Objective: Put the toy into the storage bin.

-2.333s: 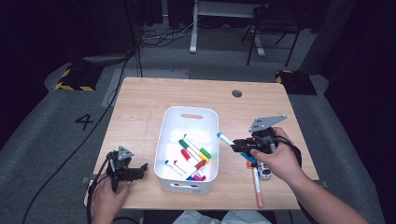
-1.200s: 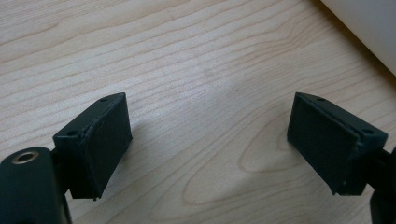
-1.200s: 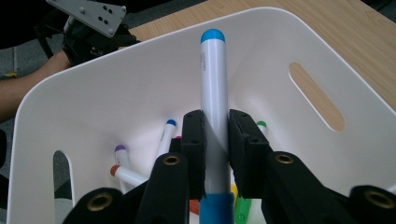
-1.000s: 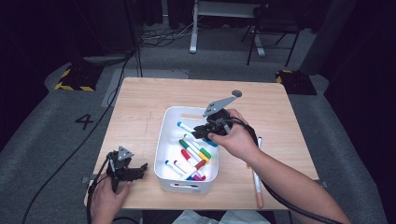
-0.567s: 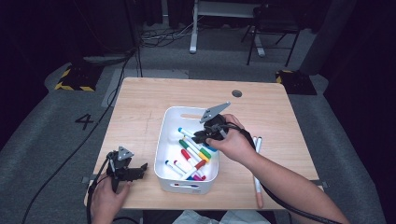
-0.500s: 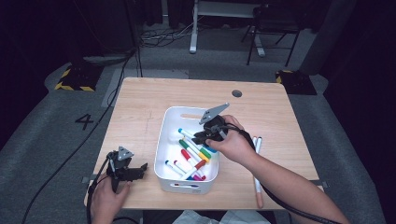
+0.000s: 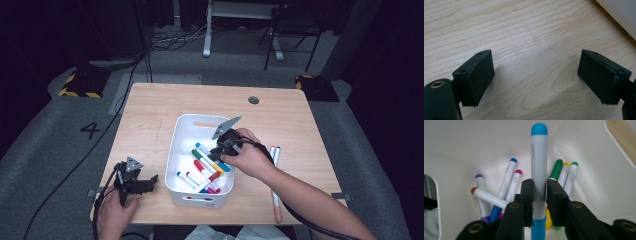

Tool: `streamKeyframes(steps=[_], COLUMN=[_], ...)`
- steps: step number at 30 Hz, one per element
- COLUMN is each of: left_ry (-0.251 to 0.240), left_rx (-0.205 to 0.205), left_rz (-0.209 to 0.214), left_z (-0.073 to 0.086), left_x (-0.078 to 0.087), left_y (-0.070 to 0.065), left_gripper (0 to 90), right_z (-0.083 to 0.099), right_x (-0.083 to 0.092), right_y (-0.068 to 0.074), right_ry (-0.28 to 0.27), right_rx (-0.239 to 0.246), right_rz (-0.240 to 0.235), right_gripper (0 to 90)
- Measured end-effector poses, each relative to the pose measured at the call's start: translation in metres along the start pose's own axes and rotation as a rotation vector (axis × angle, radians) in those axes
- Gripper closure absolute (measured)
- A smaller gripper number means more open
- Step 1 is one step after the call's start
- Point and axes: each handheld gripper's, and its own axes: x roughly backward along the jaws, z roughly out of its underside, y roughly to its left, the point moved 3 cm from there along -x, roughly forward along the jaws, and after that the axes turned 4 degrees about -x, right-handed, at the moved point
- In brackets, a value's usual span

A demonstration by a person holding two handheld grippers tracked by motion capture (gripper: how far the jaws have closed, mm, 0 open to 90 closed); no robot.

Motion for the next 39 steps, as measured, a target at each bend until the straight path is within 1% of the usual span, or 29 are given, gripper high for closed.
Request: streamKeyframes(steps=[1, 2, 3, 4, 5, 6, 7, 9, 10, 13, 19, 20, 21, 22, 23, 24, 26, 28, 29, 30, 32, 34, 35, 36, 38, 39], left_ry=[0.000, -0.001, 0.000, 0.000, 0.000, 0.000, 0.000, 0.000, 0.001, -0.001, -0.004, -0.005, -0.003, -0.003, -0.004, -0.001, -0.004, -0.003, 0.000, 0.000, 0.001, 0.000, 0.005, 0.005, 0.005, -0.002], left_rx=[0.001, 0.001, 0.001, 0.000, 0.000, 0.001, 0.000, 0.000, 0.000, 0.002, 0.002, 0.003, 0.002, 0.002, 0.002, 0.001, -0.007, -0.007, -0.014, -0.014, -0.025, -0.041, -0.068, -0.068, -0.102, -0.115], left_rz=[0.001, -0.001, 0.001, 0.000, 0.000, 0.001, 0.000, 0.000, 0.001, 0.001, 0.006, 0.006, 0.001, 0.001, 0.000, 0.005, -0.004, 0.001, 0.003, 0.003, 0.006, 0.023, 0.055, 0.055, 0.090, 0.096], left_z=[0.000, 0.000, 0.000, 0.000, 0.000, 0.000, 0.000, 0.000, 0.000, 0.000, 0.000, 0.000, 0.000, 0.000, -0.001, -0.001, -0.002, -0.003, -0.004, -0.004, -0.005, -0.006, -0.007, -0.007, -0.009, -0.010], left_x=[0.000, 0.000, 0.000, 0.000, 0.000, 0.000, 0.000, 0.000, 0.000, 0.000, 0.000, 0.000, 0.000, 0.000, -0.001, -0.001, -0.001, -0.003, -0.004, -0.004, -0.004, -0.005, -0.006, -0.006, -0.007, -0.008], left_y=[0.000, 0.000, 0.000, 0.000, 0.000, 0.000, 0.000, 0.000, 0.000, 0.000, -0.001, -0.001, -0.001, -0.001, -0.001, -0.001, -0.001, -0.001, -0.001, -0.001, 0.000, -0.002, -0.006, -0.006, -0.011, -0.013], left_gripper=[13.9, 13.9, 13.8, 13.8, 13.9, 13.9, 13.8, 13.9, 13.9, 13.9, 15.0, 15.3, 15.4, 15.6, 15.6, 15.7, 15.6, 14.9, 14.3, 14.1, 14.1, 14.2, 14.2, 14.2, 14.2, 14.3], right_z=[0.000, 0.000, 0.000, 0.000, 0.000, 0.001, 0.001, 0.002, 0.003, 0.007, 0.022, 0.025, 0.032, 0.032, 0.036, 0.040, 0.048, 0.056, 0.066, 0.066, 0.075, 0.084, 0.092, 0.092, 0.100, 0.104], right_x=[-0.001, -0.001, 0.000, 0.000, 0.002, 0.004, 0.006, 0.013, 0.017, 0.029, 0.055, 0.059, 0.067, 0.067, 0.071, 0.075, 0.080, 0.084, 0.087, 0.087, 0.089, 0.089, 0.088, 0.088, 0.085, 0.084], right_y=[0.000, 0.002, 0.004, 0.004, 0.004, 0.005, 0.005, 0.006, 0.005, 0.006, 0.006, 0.005, 0.003, 0.003, 0.001, 0.000, -0.005, -0.011, -0.019, -0.019, -0.027, -0.036, -0.044, -0.044, -0.052, -0.057], right_ry=[0.001, -0.001, -0.005, -0.026, -0.040, -0.049, -0.068, -0.092, -0.108, -0.134, -0.173, -0.177, -0.187, -0.187, -0.189, -0.192, -0.197, -0.195, -0.191, -0.191, -0.187, -0.179, -0.168, -0.168, -0.159, -0.157], right_rx=[0.010, 0.006, -0.002, 0.007, 0.009, -0.004, 0.002, -0.003, 0.003, -0.005, -0.031, -0.037, -0.052, -0.052, -0.057, -0.063, -0.085, -0.103, -0.137, -0.137, -0.170, -0.193, -0.213, -0.213, -0.244, -0.249], right_rz=[0.000, -0.004, -0.009, -0.016, -0.024, -0.033, -0.037, -0.034, -0.031, -0.031, -0.004, 0.001, 0.014, 0.014, 0.020, 0.027, 0.043, 0.056, 0.074, 0.074, 0.091, 0.108, 0.139, 0.139, 0.145, 0.150], right_gripper=[55.3, 49.7, 45.8, 42.1, 41.1, 40.8, 40.4, 40.2, 40.2, 40.2, 40.4, 40.4, 40.5, 40.5, 40.7, 40.9, 41.2, 41.6, 42.1, 42.1, 42.3, 42.4, 42.3, 42.3, 42.3, 42.4])
